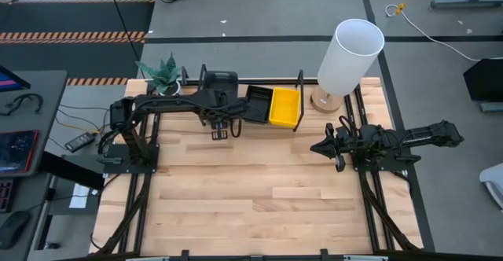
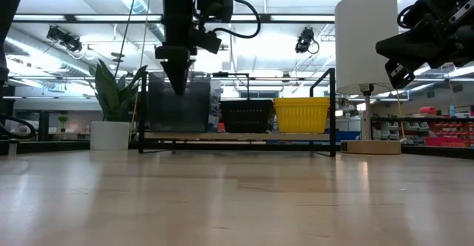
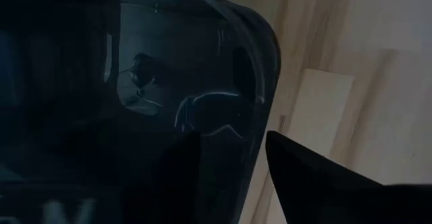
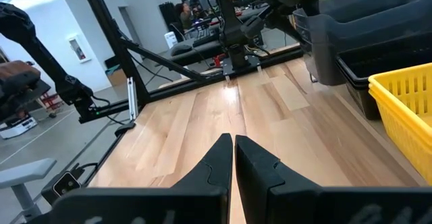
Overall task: Stack baskets on shelf by color
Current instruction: Put the stacked transparent black bin on the shelf, then adjust the black bin on the shelf
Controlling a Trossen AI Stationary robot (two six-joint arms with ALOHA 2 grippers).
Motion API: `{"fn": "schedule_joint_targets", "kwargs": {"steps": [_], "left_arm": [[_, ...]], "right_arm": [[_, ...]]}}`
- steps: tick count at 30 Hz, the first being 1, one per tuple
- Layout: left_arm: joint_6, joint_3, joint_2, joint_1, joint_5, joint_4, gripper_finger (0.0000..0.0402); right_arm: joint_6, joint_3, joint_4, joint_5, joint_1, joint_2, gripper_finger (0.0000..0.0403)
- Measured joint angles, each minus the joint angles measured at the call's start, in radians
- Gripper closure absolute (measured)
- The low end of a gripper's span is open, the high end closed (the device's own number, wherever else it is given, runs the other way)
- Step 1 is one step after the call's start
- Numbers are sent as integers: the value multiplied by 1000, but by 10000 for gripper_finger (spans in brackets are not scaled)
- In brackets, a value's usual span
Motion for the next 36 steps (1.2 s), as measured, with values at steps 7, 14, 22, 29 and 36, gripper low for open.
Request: {"fn": "schedule_joint_targets", "kwargs": {"steps": [7,14,22,29,36], "left_arm": [[7,5,-14,-36,-14,-15,225],[10,93,-24,-67,-59,-21,221],[42,141,-23,-78,-28,228,229],[162,50,35,-78,73,529,229],[288,43,133,-77,87,579,230]], "right_arm": [[0,0,0,0,0,0,378],[0,0,0,0,0,0,378],[0,0,1,0,0,0,378],[0,0,1,-1,0,0,378],[0,0,2,-1,0,1,378]]}}
